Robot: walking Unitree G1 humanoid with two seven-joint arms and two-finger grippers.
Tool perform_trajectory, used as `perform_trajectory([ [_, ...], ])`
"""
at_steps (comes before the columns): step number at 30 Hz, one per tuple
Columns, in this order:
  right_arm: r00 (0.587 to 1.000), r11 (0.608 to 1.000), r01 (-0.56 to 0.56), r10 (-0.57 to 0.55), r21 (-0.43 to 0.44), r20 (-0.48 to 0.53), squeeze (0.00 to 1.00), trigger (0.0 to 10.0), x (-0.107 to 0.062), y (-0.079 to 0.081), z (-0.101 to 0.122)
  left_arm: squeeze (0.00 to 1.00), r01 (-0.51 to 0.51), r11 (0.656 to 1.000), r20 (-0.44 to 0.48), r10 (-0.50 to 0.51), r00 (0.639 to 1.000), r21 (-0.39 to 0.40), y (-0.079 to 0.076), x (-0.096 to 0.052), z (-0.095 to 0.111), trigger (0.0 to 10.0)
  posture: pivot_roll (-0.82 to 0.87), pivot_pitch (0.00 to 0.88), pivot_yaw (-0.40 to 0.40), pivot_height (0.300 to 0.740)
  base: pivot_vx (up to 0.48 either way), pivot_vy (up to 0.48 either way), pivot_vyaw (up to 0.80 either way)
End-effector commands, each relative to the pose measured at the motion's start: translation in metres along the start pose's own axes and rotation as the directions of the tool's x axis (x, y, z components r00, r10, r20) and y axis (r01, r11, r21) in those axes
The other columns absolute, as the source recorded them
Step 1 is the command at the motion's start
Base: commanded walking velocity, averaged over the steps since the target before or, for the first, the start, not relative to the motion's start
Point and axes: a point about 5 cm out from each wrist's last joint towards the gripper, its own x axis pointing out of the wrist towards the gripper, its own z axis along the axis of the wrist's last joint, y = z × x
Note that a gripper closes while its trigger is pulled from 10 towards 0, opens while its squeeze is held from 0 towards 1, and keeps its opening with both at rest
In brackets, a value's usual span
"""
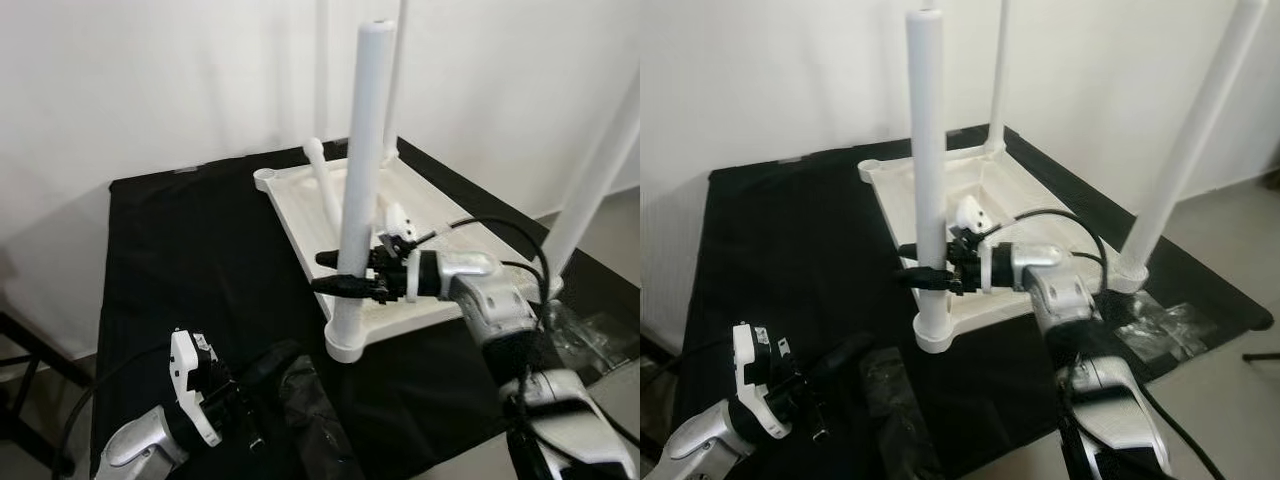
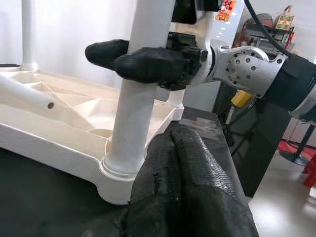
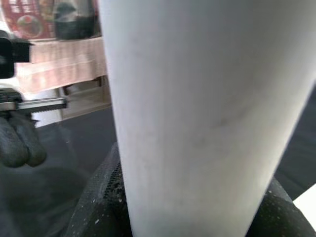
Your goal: Building children table
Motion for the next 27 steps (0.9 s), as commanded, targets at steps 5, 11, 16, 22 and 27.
perform_trajectory([
  [5, 0.839, 0.844, 0.520, -0.477, 0.130, -0.261, 0.00, 0.0, 0.017, 0.057, -0.063, 0.00, -0.005, 1.000, -0.004, 0.005, 1.000, 0.002, 0.002, -0.006, 0.004, 10.0, -0.06, 0.007, 0.026, 0.740, 0.000, 0.000, 0.00],
  [11, 0.773, 0.773, 0.624, -0.590, 0.114, -0.234, 0.00, 0.0, 0.018, 0.057, -0.052, 0.00, 0.008, 1.000, -0.018, -0.008, 1.000, -0.002, 0.004, -0.006, 0.004, 10.0, -0.05, 0.000, 0.015, 0.740, 0.000, 0.000, 0.00],
  [16, 0.768, 0.772, 0.626, -0.588, 0.107, -0.252, 0.00, 10.0, 0.025, 0.058, -0.052, 0.00, -0.016, 1.000, -0.011, 0.016, 1.000, 0.010, 0.004, -0.007, 0.004, 10.0, -0.05, 0.000, 0.016, 0.740, 0.000, 0.000, 0.00],
  [22, 0.799, 0.772, 0.601, -0.588, 0.207, -0.128, 1.00, 10.0, 0.025, 0.067, -0.034, 0.00, -0.033, 0.999, -0.019, 0.033, 0.999, 0.014, 0.005, -0.007, 0.003, 10.0, -0.05, 0.000, 0.013, 0.740, 0.000, 0.000, 0.00],
  [27, 0.829, 0.808, 0.551, -0.558, 0.207, -0.028, 1.00, 10.0, 0.005, 0.076, -0.028, 0.00, -0.233, 0.972, 0.024, 0.232, 0.972, 0.038, 0.020, -0.012, 0.013, 10.0, -0.08, 0.000, 0.016, 0.740, 0.000, 0.000, 0.00],
])
